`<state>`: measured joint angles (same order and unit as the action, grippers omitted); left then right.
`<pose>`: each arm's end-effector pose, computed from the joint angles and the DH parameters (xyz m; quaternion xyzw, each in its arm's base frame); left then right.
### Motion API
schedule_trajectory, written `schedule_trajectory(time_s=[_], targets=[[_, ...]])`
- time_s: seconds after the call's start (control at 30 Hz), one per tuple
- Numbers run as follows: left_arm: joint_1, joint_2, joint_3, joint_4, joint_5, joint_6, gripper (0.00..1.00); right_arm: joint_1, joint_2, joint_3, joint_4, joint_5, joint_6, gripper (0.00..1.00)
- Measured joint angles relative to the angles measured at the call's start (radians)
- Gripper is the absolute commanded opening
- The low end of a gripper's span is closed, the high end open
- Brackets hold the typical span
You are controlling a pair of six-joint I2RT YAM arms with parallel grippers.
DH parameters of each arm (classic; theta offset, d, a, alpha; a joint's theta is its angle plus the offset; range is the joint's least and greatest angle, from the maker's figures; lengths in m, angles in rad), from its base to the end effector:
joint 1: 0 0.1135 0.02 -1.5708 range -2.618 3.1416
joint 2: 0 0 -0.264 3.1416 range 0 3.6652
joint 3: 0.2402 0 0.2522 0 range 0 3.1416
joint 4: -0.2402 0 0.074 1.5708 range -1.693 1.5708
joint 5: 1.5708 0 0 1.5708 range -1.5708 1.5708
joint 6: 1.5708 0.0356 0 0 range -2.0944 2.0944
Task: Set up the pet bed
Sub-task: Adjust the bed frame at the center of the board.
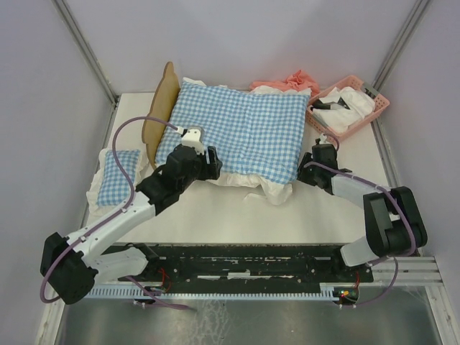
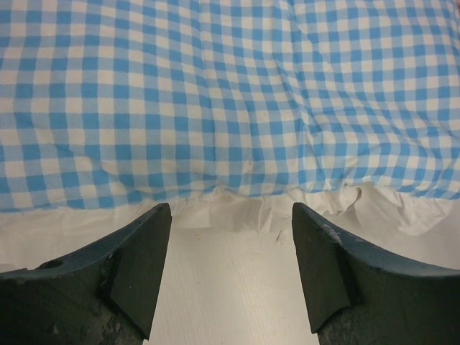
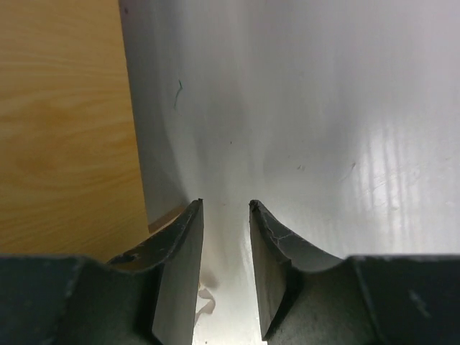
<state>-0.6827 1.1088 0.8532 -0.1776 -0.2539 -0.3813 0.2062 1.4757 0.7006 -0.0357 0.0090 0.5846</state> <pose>0.2019 -0.1526 0.3004 0.0581 0.8365 -0.1791 0.5146 0.2814 0.0585 0.1683 0.1763 0.9118 0.1390 0.3439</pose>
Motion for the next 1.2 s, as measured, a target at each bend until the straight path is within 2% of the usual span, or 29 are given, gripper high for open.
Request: schedule_trajectory(time_s=[0.13,0.23,0.43,0.5,0.63,0.73,0.9,0.97,1.03,1.2], targets=[[0.000,-0.036,-0.042,-0.029,-0.024,-0.032,0.75,0.023,0.007,-0.057,0.063,-0.036,0.036,0.42],[0.000,-0.076,-0.070,-0.084,-0.106,-0.103,0.75,0.085,-0.025,-0.098,0.100,-0.003,0.047,0.42],[0.045,-0.163,-0.084,-0.169,-0.284,-0.238,0.77,0.316,-0.149,-0.194,0.114,0.079,0.083,0.44],[0.078,-0.176,-0.073,-0.196,-0.341,-0.260,0.77,0.405,-0.189,-0.225,0.114,0.109,0.097,0.47],[0.165,-0.153,0.005,-0.239,-0.417,-0.265,0.81,0.509,-0.222,-0.243,0.068,0.179,0.101,0.56],[0.248,-0.133,0.077,-0.244,-0.469,-0.265,0.82,0.533,-0.269,-0.237,-0.015,0.238,0.079,0.68],[0.391,-0.126,0.107,-0.207,-0.510,-0.217,0.82,0.527,-0.454,-0.161,-0.183,0.380,-0.009,0.75],[0.441,-0.107,0.107,-0.184,-0.508,-0.193,0.79,0.517,-0.496,-0.120,-0.208,0.417,-0.034,0.77],[0.497,-0.077,0.107,-0.159,-0.491,-0.175,0.75,0.505,-0.515,-0.077,-0.219,0.442,-0.058,0.77],[0.668,0.011,0.105,-0.040,-0.338,-0.145,0.68,0.488,-0.512,-0.041,-0.238,0.456,-0.095,0.78]])
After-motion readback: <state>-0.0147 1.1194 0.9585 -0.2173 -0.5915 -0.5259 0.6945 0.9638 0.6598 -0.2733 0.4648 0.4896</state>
